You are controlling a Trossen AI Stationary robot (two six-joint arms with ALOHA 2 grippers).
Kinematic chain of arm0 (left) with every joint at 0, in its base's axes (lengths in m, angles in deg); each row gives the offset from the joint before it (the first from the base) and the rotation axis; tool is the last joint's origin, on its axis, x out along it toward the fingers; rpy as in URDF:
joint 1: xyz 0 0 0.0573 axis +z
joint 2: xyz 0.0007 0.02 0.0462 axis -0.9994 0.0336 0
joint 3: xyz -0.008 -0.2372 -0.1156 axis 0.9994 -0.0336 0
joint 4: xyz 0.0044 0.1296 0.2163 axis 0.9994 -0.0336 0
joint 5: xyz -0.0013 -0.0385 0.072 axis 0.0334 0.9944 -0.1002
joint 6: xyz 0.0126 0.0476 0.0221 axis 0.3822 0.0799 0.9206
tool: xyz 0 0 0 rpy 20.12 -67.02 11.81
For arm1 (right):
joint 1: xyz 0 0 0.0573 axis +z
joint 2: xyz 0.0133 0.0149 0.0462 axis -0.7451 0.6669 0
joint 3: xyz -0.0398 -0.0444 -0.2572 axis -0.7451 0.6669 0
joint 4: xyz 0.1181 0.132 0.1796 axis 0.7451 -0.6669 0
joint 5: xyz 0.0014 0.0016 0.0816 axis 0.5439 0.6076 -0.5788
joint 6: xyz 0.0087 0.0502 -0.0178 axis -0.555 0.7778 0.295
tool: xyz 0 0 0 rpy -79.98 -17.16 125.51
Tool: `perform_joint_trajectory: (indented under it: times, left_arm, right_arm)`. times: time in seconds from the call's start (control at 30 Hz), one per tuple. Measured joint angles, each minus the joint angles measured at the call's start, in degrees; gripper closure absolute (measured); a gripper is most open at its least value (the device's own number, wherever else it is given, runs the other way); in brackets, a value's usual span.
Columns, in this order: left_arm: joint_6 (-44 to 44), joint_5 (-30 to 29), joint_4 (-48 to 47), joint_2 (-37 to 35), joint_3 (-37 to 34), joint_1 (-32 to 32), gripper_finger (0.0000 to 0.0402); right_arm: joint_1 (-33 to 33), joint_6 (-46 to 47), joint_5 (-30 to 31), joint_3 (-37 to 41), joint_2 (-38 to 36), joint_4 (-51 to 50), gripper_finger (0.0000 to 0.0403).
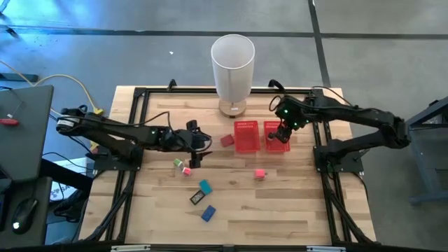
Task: Pick & Place Office items
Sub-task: Put the black timer into the left red bin
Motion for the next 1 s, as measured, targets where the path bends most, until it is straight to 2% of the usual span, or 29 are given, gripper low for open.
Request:
perform_joint_trajectory:
  times: [0.17,0.27,0.4,0.5,0.63,0.8,1.0]
  left_arm:
    - [-6.4,0.0,-9.3,-3.4,0.0,-1.6,0.0112]
    - [-15.4,0.0,-14.2,-4.0,0.0,-3.4,0.0112]
    - [-24.7,-0.5,-19.3,-3.7,-0.3,-8.1,0.0112]
    - [-29.7,-3.3,-20.7,-3.6,-0.3,-12.4,0.0112]
    - [-32.6,-6.9,-20.8,-3.6,-0.3,-17.7,0.0112]
    - [-36.5,-8.5,-22.5,-3.6,-0.3,-21.9,0.0112]
    - [-38.5,-10.1,-24.3,-3.6,-0.3,-25.6,0.0112]
  right_arm:
    - [4.0,3.7,3.4,0.0,-1.4,1.1,0.0185]
    - [7.0,5.6,4.4,0.0,-1.6,2.9,0.0185]
    - [11.2,6.8,6.0,0.0,-1.6,6.8,0.0185]
    - [14.1,6.9,6.5,0.0,-1.6,10.5,0.0185]
    - [17.4,6.9,6.6,0.0,-1.6,15.5,0.0185]
    - [20.9,6.5,6.0,1.4,-1.4,24.2,0.0185]
    - [23.5,-0.5,0.1,4.0,1.2,32.5,0.0184]
